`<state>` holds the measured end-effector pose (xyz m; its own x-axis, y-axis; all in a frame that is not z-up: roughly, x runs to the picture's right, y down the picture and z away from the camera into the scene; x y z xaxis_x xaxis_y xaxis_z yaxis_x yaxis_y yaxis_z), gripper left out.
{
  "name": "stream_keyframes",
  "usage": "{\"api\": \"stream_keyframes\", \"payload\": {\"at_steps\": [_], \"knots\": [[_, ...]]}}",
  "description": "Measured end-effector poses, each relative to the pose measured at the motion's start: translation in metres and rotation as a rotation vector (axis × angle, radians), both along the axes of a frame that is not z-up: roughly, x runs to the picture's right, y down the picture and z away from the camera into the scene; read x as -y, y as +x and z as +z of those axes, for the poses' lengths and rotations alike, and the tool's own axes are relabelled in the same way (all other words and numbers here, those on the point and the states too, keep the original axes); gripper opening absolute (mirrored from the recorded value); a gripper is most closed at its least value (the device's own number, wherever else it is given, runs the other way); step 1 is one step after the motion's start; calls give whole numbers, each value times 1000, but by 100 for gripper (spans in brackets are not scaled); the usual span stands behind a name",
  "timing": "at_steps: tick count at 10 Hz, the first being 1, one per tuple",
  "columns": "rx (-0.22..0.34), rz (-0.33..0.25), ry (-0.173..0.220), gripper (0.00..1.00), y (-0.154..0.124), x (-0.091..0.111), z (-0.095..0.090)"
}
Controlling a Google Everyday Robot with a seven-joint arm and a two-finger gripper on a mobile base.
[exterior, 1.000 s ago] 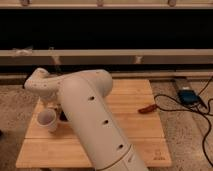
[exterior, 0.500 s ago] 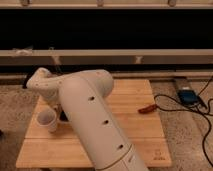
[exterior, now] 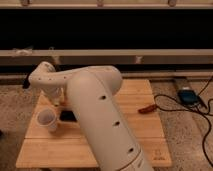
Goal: Stand the bottle upright
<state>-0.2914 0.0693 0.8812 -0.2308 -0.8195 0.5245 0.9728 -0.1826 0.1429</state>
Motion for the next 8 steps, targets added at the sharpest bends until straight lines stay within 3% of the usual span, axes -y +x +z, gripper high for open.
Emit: {"api": "stream_keyframes", "payload": {"at_steps": [4, 8], "knots": [[38, 14, -21, 0, 17, 38, -15], [-34, 111, -74, 0, 94, 75, -17]]}}
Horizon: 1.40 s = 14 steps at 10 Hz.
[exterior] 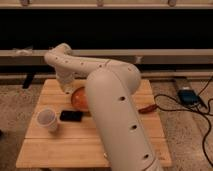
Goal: Stand the bottle upright
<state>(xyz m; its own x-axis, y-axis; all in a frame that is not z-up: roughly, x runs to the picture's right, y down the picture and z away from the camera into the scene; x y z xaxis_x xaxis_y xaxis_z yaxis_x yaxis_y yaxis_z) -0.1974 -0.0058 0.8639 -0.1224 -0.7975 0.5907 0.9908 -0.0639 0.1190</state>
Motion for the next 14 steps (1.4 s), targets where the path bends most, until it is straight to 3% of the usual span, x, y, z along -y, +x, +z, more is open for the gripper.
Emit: {"api": "stream_keyframes", "payload": {"at_steps": [4, 8, 11, 14], "knots": [[-127, 156, -90, 0, 88, 8, -14], [-244, 303, -193, 0, 173, 1, -34], [-264, 345, -262, 0, 198, 5, -51], [-237, 358, -386, 0, 224, 8, -76]]}}
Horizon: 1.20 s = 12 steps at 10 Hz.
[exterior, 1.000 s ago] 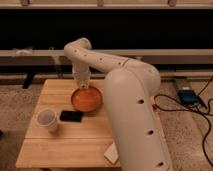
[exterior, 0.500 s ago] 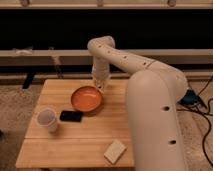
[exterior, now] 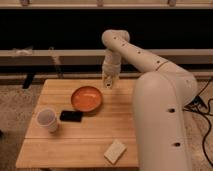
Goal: Stand the bottle upright
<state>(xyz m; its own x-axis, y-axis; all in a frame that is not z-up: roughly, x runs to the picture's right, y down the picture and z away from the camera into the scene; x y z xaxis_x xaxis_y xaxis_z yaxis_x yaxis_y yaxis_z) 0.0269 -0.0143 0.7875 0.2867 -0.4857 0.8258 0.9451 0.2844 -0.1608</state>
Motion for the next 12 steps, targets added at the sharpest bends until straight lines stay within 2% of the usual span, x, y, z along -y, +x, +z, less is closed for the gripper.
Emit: {"api": "stream_keyframes", "payload": {"at_steps": [3, 4, 7, 8, 9, 12], "knots": [[81, -2, -87, 0, -7, -13, -10], [109, 2, -114, 0, -11, -24, -19], [135, 9, -139, 0, -24, -42, -33], [110, 35, -133, 0, -26, -49, -40], [52, 80, -130, 0, -24, -55, -46], [-164, 223, -125, 0, -3, -61, -52]]}}
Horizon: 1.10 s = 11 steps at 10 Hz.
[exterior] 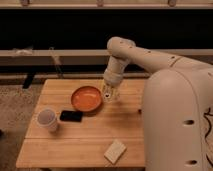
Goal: Stand the bottle upright
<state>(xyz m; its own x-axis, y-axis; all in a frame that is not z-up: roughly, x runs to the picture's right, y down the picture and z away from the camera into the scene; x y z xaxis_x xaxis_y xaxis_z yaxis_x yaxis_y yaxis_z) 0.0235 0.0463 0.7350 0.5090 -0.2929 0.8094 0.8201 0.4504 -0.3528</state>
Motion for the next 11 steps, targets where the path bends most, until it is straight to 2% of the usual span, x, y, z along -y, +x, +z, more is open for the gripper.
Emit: {"api": "stream_keyframes", "payload": {"at_steps": [2, 4, 11], "knots": [[-90, 78, 2, 0, 13, -2, -1], [-107, 131, -4, 0, 21, 0, -1], [-102, 136, -6, 0, 18, 1, 0]]}}
